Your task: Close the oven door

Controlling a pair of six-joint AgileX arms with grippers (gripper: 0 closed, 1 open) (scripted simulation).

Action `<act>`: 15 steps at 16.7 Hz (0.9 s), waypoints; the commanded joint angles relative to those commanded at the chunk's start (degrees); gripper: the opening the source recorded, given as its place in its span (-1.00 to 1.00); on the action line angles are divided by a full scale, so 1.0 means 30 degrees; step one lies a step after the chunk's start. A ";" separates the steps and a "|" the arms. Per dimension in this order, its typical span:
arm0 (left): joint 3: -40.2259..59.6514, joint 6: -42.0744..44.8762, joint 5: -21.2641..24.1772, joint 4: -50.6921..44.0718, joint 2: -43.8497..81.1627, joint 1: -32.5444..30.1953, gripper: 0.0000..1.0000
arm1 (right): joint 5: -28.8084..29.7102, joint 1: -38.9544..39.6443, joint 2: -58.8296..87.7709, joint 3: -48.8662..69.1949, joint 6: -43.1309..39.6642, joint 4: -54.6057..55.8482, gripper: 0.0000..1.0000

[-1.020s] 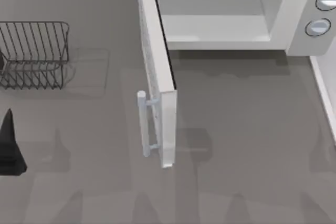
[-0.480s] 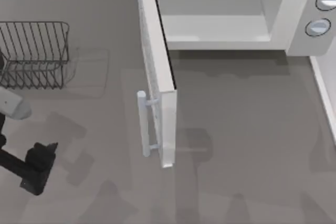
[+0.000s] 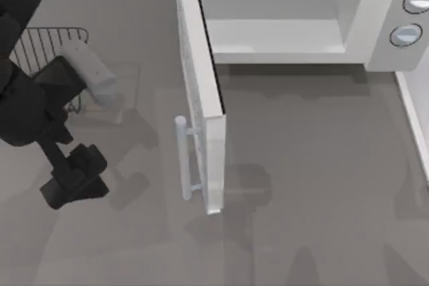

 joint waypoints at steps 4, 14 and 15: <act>0.6906 0.2731 0.1177 -0.3758 0.4565 -0.0854 1.00 | 0.0000 0.0000 0.0000 0.0000 0.0000 0.0000 1.00; 1.6357 0.6489 0.2776 -0.5747 0.8220 -0.1531 1.00 | 0.0000 0.0000 0.0000 0.0000 0.0000 0.0000 1.00; 1.6357 0.6489 0.2776 -0.5747 0.8220 -0.1531 1.00 | 0.0000 0.0000 0.0000 0.0000 0.0000 0.0000 1.00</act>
